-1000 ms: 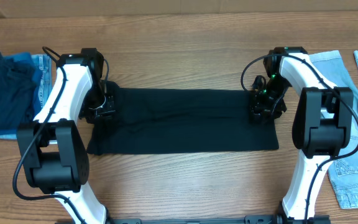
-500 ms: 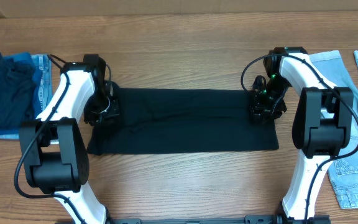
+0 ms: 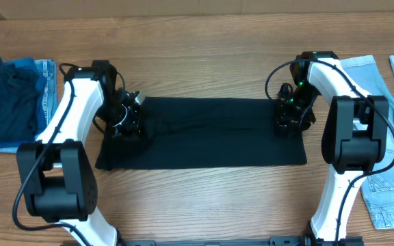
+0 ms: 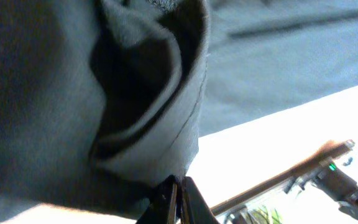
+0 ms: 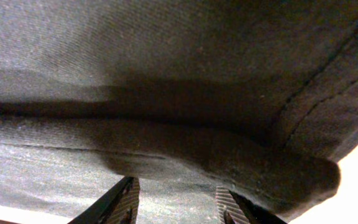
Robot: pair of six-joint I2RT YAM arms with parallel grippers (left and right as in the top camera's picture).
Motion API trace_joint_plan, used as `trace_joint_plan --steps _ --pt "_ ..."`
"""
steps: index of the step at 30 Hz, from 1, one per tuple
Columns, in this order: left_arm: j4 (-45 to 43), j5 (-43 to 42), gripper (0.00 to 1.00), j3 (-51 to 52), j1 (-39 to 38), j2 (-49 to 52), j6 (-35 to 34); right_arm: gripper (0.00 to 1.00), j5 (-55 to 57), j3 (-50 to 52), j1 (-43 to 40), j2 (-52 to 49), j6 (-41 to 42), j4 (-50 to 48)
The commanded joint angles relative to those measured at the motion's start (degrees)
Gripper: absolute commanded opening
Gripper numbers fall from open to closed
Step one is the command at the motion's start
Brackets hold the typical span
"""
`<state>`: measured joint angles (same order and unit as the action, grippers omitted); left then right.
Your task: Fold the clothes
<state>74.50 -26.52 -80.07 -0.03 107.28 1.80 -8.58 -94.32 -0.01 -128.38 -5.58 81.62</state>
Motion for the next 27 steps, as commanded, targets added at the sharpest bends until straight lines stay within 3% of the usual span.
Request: trace_joint_plan --steps 1,7,11,14,17,21,24,27 --pt "1.6 -4.3 0.04 0.7 -1.5 -1.6 1.8 0.44 0.9 0.2 -0.4 1.1 0.3 -0.1" --pt "1.7 -4.2 0.04 3.5 -3.1 -1.6 1.6 0.44 0.9 0.2 -0.4 1.1 0.3 0.1" --pt "-0.1 0.8 0.05 7.0 -3.1 -1.6 0.3 0.44 0.9 0.2 -0.4 1.1 0.3 0.1" --pt "-3.3 3.3 0.14 9.2 -3.1 -1.6 -1.1 0.44 0.9 0.2 -0.4 1.1 0.3 0.2" --pt "-5.0 11.6 0.25 10.4 -3.1 -1.6 -5.6 0.44 0.9 0.2 -0.4 1.1 0.3 0.6" --pt "-5.4 22.1 0.19 10.4 -3.1 -1.6 -12.5 0.44 0.9 0.2 -0.4 1.1 0.3 0.5" --pt "-5.5 22.7 0.19 9.7 -3.1 -1.6 -13.6 0.44 0.9 0.2 -0.4 1.1 0.3 0.5" --pt "-5.4 15.5 0.22 9.7 -3.1 -1.6 -9.8 0.44 0.9 0.2 -0.4 1.1 0.3 0.5"
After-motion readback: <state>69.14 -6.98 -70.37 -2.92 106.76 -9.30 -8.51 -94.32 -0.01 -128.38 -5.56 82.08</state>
